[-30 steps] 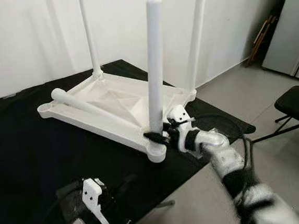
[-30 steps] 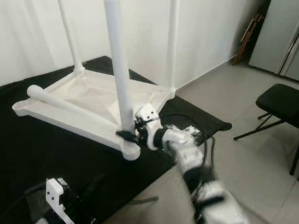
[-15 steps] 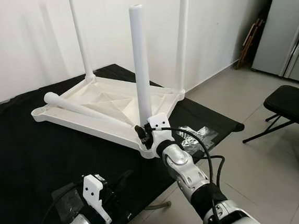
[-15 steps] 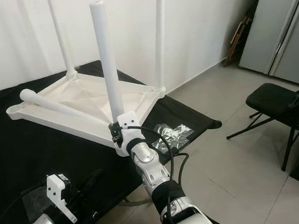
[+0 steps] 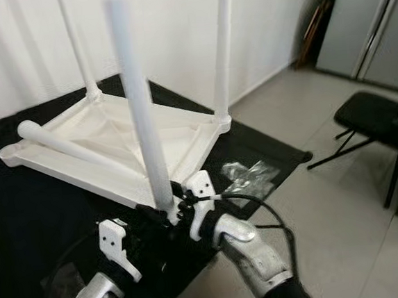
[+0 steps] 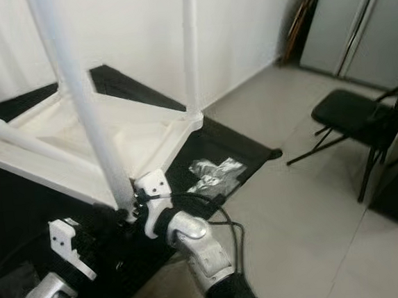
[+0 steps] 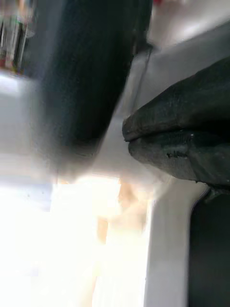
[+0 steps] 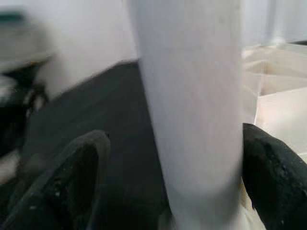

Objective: Building children table

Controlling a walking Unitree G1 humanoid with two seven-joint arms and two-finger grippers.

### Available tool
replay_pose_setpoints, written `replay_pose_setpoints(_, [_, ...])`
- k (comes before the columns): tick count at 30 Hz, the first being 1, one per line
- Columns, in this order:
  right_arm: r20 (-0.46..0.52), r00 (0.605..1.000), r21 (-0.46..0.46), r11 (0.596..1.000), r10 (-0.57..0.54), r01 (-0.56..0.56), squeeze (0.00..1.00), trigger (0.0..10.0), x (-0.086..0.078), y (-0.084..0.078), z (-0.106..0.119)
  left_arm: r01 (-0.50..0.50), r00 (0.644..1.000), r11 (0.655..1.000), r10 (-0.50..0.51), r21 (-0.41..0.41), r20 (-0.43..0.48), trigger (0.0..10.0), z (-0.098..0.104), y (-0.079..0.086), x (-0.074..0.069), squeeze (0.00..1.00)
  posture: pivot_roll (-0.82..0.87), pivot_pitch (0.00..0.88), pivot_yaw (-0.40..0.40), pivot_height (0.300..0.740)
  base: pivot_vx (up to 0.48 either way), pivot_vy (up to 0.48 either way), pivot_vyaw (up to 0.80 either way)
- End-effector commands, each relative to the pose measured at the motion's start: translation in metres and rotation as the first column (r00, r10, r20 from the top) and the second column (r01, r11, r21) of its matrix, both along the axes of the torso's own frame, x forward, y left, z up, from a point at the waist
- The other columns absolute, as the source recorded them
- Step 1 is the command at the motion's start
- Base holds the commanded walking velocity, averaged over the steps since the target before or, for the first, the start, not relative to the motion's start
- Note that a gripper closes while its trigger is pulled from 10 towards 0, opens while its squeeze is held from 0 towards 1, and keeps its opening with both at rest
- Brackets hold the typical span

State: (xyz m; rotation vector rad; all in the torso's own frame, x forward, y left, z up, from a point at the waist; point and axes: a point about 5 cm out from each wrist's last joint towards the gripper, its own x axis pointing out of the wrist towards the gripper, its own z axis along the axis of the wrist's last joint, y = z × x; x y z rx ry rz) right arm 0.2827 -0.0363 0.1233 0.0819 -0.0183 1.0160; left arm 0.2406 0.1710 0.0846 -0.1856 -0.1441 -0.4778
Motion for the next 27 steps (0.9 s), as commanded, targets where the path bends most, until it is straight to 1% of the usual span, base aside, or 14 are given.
replay_pose_setpoints(1, [0.003,1.000,-0.024,1.000,0.011,-0.011,1.00,10.0,-0.008,-0.022,-0.003,-0.142,0.990,0.989,0.140,-0.047,-0.033,10.0,0.003,0.019,0.003,0.00,0.00,0.000,-0.001,0.740,0.000,0.000,0.00])
replay_pose_setpoints(3, [0.003,1.000,-0.049,0.999,-0.012,0.012,1.00,10.0,-0.011,-0.037,-0.006,-0.183,0.983,0.981,0.180,-0.064,-0.048,10.0,0.004,0.023,0.003,0.00,0.00,0.000,-0.001,0.740,0.000,0.000,0.00])
replay_pose_setpoints(4, [-0.014,0.998,-0.064,0.996,-0.055,0.054,0.90,10.0,-0.016,-0.051,-0.010,-0.240,0.969,0.967,0.235,-0.084,-0.072,10.0,0.005,0.029,0.003,0.00,-0.01,0.000,0.009,0.740,0.000,0.000,0.00])
replay_pose_setpoints(5, [-0.017,0.993,-0.080,0.990,-0.118,0.116,0.68,10.0,-0.019,-0.063,-0.013,-0.320,0.946,0.941,0.312,-0.113,-0.085,10.0,0.007,0.037,0.001,0.00,-0.01,0.000,0.017,0.740,0.000,0.000,0.00])
replay_pose_setpoints(6, [-0.017,0.987,-0.088,0.984,-0.158,0.156,0.68,10.0,-0.021,-0.069,-0.015,-0.370,0.928,0.920,0.361,-0.131,-0.092,10.0,0.008,0.042,0.000,0.00,-0.01,0.000,0.017,0.740,0.000,0.000,0.00])
replay_pose_setpoints(11, [-0.026,0.968,-0.079,0.966,-0.250,0.247,0.52,10.0,-0.024,-0.079,-0.015,-0.460,0.879,0.880,0.433,-0.119,-0.198,10.0,0.004,0.049,0.002,0.00,-0.02,0.000,0.021,0.740,0.000,0.000,0.00])
replay_pose_setpoints(12, [-0.024,0.970,-0.078,0.968,-0.243,0.240,0.22,10.0,-0.030,-0.079,-0.012,-0.515,0.841,0.853,0.484,-0.084,-0.241,10.0,0.003,0.053,0.002,0.00,-0.02,0.000,0.021,0.740,0.000,0.000,0.00])
replay_pose_setpoints(15, [-0.019,0.972,-0.080,0.970,-0.233,0.231,0.09,10.0,-0.032,-0.078,-0.009,-0.553,0.812,0.832,0.526,-0.044,-0.251,10.0,0.004,0.056,0.002,0.00,-0.01,0.000,0.021,0.740,0.000,0.000,0.00])
replay_pose_setpoints(16, [-0.013,0.970,-0.087,0.967,-0.242,0.240,0.00,10.0,-0.032,-0.079,-0.008,-0.581,0.780,0.814,0.559,0.006,-0.280,10.0,0.002,0.058,0.000,0.00,-0.01,0.000,0.017,0.740,0.000,0.000,0.00])
replay_pose_setpoints(17, [-0.008,0.965,-0.090,0.961,-0.263,0.261,0.00,10.0,-0.032,-0.080,-0.007,-0.573,0.772,0.817,0.563,0.061,-0.293,10.0,0.000,0.059,-0.002,0.00,0.00,0.000,0.016,0.740,0.000,0.000,0.00])
replay_pose_setpoints(18, [0.002,0.957,-0.093,0.953,-0.291,0.290,0.00,10.0,-0.030,-0.082,-0.005,-0.506,0.805,0.853,0.520,0.126,-0.287,10.0,0.001,0.056,-0.005,0.00,0.00,0.000,0.017,0.740,0.000,0.000,0.00])
replay_pose_setpoints(21, [0.008,0.951,-0.094,0.947,-0.308,0.307,0.00,10.0,-0.029,-0.083,-0.004,-0.452,0.829,0.876,0.482,0.166,-0.285,10.0,0.001,0.053,-0.007,0.00,0.00,0.000,0.017,0.740,0.000,0.000,0.00])
replay_pose_setpoints(23, [0.036,0.938,-0.109,0.932,-0.345,0.346,0.00,10.0,-0.032,-0.084,0.004,-0.353,0.899,0.927,0.373,0.125,-0.229,10.0,0.014,0.036,-0.022,0.00,-0.01,0.015,0.015,0.740,0.000,0.000,0.00])
replay_pose_setpoints(27, [0.059,0.920,-0.105,0.914,-0.387,0.391,0.00,10.0,-0.031,-0.089,0.011,-0.250,0.939,0.968,0.247,0.019,-0.238,10.0,0.025,0.009,-0.036,0.00,-0.02,0.029,0.022,0.740,0.071,-0.096,0.00])
